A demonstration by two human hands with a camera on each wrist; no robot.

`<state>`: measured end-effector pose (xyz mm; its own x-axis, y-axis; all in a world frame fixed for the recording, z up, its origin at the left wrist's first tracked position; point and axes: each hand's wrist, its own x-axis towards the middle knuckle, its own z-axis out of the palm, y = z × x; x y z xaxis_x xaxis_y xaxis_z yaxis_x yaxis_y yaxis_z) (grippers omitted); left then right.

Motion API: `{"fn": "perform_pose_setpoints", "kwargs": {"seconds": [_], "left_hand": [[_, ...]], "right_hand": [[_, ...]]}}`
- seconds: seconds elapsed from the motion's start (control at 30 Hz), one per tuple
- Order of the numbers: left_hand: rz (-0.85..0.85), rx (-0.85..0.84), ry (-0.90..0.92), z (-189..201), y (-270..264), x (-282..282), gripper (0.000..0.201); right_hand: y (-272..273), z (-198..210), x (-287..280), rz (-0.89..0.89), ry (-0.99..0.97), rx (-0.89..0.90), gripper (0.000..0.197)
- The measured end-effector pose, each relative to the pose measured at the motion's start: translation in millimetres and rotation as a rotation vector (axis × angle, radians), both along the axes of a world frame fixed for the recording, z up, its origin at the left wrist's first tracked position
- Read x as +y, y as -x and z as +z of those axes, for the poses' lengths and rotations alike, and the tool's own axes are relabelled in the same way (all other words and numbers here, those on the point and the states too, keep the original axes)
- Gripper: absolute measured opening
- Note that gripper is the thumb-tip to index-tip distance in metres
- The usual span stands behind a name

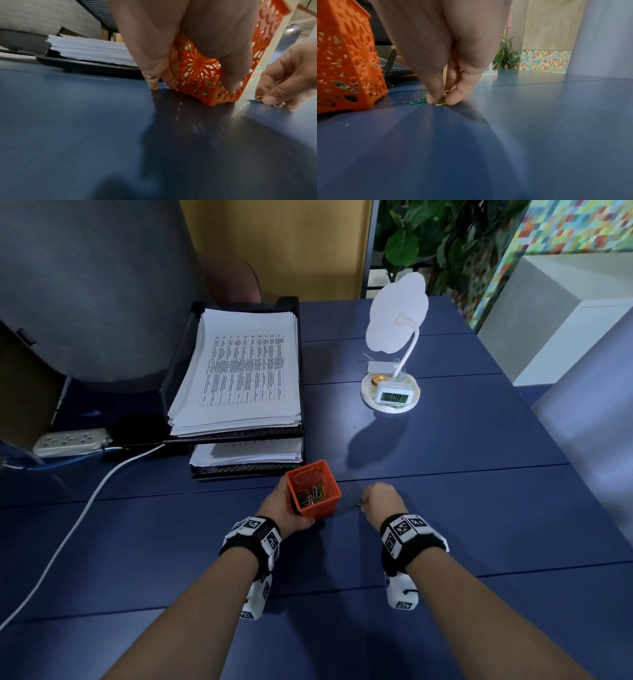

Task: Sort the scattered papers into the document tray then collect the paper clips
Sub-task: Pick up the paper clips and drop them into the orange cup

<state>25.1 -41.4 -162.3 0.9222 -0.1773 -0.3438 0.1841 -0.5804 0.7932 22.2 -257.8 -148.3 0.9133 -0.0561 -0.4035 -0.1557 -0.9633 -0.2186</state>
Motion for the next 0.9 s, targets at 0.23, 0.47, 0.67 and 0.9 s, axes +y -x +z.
{"fn": "perform_pose_setpoints", "kwargs": {"seconds": [0.23, 0.47, 0.67, 0.9], "left_hand": [[-0.018, 0.002, -0.019, 3.0, -1.8, -0.7, 0.089], [-0.002, -0.027, 0.027, 5.4, 0.3, -3.4, 0.086], [-0.003, -0.012, 0.044, 10.4, 1.4, -5.6, 0.085], [-0.003, -0.024, 0.042, 8.7, 2.0, -4.7, 0.087]], "right_hand": [[1.9, 4.7, 6.6, -0.131, -0.05, 0.025, 0.006], [0.3, 3.9, -2.9, -0.449, -0.41, -0.045, 0.012], [-11.6, 64.3, 8.5, -0.458, -0.902, -0.258, 0.016], [-20.6, 78.6, 34.2, -0.209, -0.926, -0.199, 0.013]]}}
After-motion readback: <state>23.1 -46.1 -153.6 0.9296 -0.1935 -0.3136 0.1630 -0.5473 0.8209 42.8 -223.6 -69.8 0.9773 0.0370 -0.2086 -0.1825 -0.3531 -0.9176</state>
